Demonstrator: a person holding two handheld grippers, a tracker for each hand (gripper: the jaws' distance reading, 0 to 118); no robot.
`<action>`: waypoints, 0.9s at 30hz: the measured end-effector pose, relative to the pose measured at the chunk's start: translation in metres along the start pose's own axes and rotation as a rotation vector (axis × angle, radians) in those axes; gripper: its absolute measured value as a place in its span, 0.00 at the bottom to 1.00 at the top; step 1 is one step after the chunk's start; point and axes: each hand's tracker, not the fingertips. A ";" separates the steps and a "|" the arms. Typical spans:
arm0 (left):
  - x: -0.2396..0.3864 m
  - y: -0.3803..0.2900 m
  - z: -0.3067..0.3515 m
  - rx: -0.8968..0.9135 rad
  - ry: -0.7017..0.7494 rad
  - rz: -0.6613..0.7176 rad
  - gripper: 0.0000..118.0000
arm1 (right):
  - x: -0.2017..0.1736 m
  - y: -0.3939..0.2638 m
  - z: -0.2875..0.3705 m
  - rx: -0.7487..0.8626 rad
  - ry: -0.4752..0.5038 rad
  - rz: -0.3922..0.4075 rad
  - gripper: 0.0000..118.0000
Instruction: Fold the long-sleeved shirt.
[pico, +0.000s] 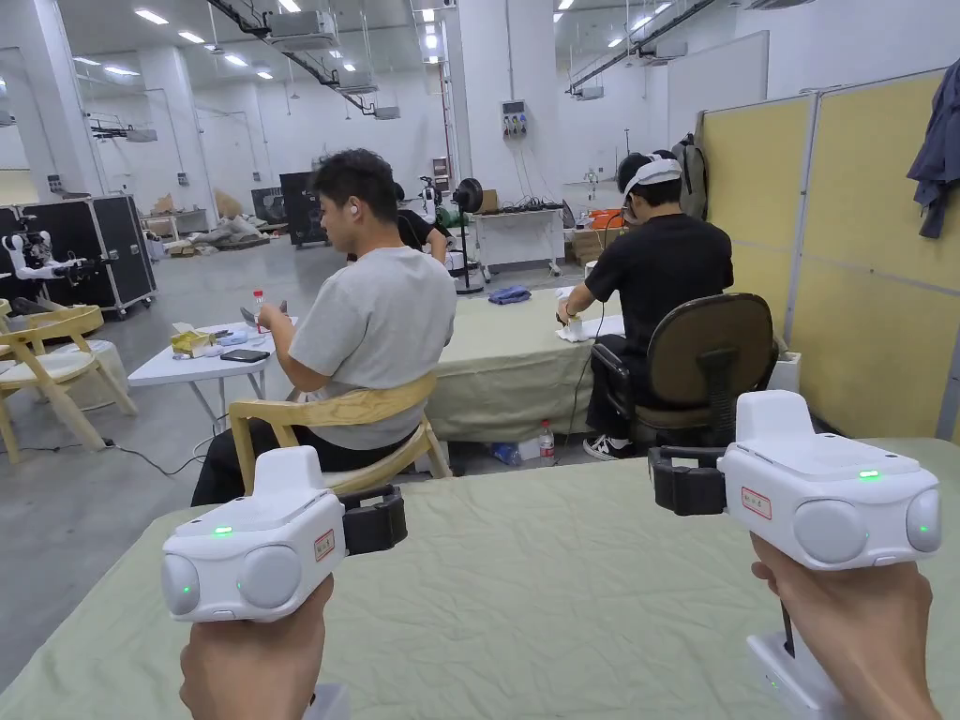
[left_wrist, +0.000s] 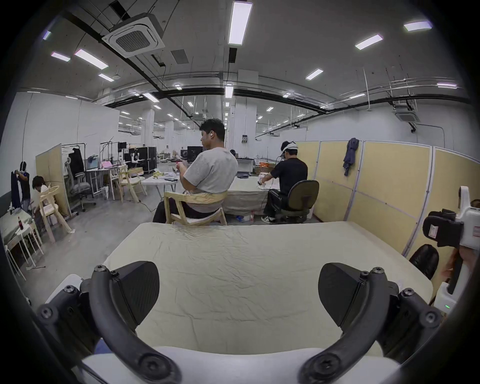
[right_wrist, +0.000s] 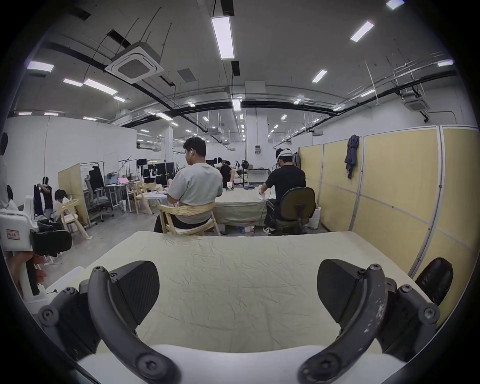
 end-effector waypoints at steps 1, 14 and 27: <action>0.000 0.000 0.000 -0.001 -0.001 0.002 1.00 | 0.000 0.000 0.000 0.002 -0.003 0.002 1.00; -0.003 0.001 0.001 -0.002 -0.003 0.015 1.00 | -0.002 0.002 0.003 0.006 -0.009 0.018 1.00; -0.001 0.001 -0.002 -0.009 -0.011 0.005 1.00 | -0.004 0.001 0.001 0.006 -0.016 0.036 1.00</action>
